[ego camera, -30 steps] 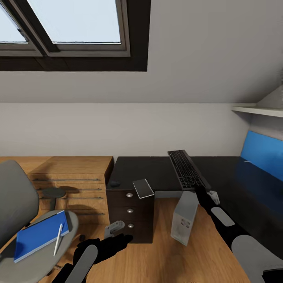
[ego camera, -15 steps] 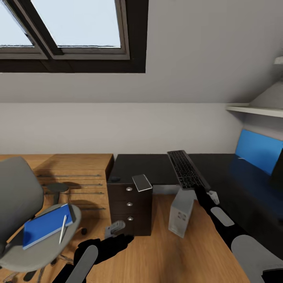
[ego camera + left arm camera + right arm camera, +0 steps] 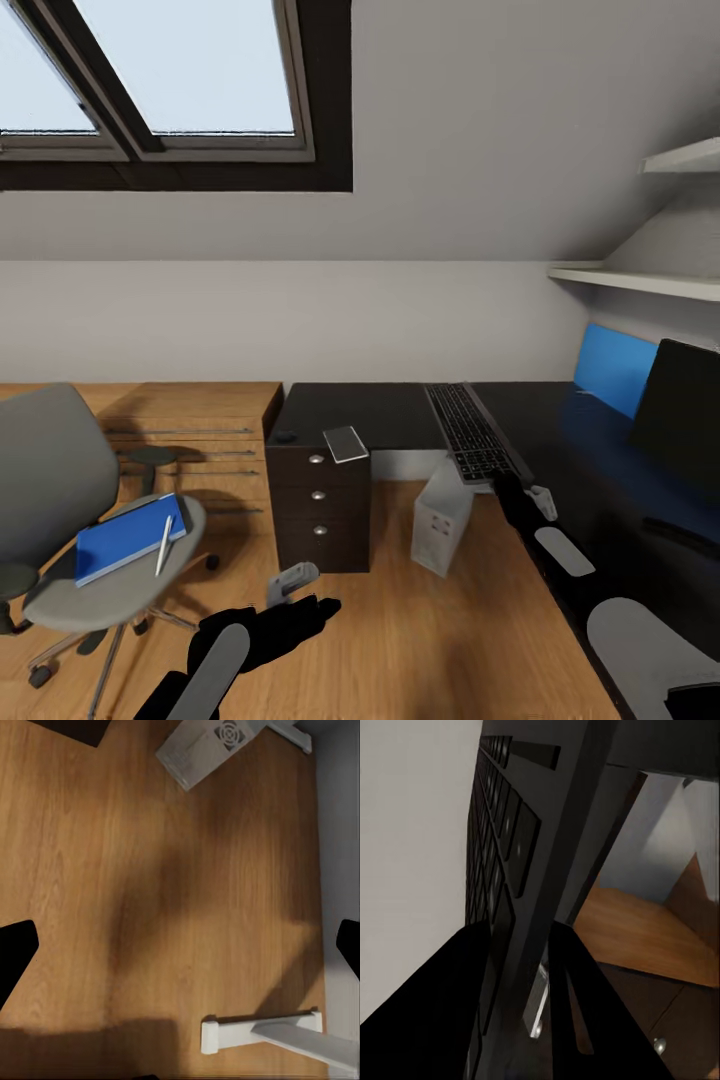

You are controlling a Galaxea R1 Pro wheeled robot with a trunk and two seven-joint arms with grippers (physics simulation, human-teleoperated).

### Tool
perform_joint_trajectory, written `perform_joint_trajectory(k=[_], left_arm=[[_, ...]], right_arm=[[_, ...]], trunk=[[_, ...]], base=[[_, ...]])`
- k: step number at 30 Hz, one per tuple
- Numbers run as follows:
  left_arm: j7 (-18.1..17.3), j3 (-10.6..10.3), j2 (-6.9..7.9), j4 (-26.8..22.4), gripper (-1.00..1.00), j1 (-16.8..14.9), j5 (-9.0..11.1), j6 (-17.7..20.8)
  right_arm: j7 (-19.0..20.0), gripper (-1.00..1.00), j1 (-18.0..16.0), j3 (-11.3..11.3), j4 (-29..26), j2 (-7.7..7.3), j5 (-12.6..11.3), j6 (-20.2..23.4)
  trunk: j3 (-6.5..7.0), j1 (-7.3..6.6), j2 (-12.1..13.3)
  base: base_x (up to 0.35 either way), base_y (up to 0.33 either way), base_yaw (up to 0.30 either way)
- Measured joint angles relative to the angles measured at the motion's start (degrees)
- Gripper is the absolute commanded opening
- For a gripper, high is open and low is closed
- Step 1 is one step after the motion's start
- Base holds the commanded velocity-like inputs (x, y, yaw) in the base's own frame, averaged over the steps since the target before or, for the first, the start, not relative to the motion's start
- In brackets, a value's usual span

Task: In the bedroom, organize the workspace by keeping the computer under the desk, ensuring the monitor is on the desk, placing the keyboard on the desk next to the monitor, placing the mouse on the desk next to the keyboard, moving the folder from the swivel chair onto the desk next to the mouse, stacking the notebook on top of the folder with the pen on top of the notebook, and positioning the swivel chair next to the desk.

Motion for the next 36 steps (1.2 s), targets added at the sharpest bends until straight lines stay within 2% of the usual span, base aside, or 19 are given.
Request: perform_joint_trajectory(k=[15,36], left_arm=[[-0.03,0.00,0.00,0.00,1.00,0.00,0.00,0.00],[-0.05,0.38,0.00,0.00,1.00,0.00,0.00,0.00]], right_arm=[[-0.04,-1.00,0.00,0.01,0.14,-0.03,0.08,0.03],[0.05,-1.00,0.00,0.10,0.33,0.69,-0.21,0.03]], trunk=[[0.00,0.00,0.00],[0.00,0.00,0.00]], base=[[-0.324,-0.172,0.000],[-0.313,-0.178,0.000]])
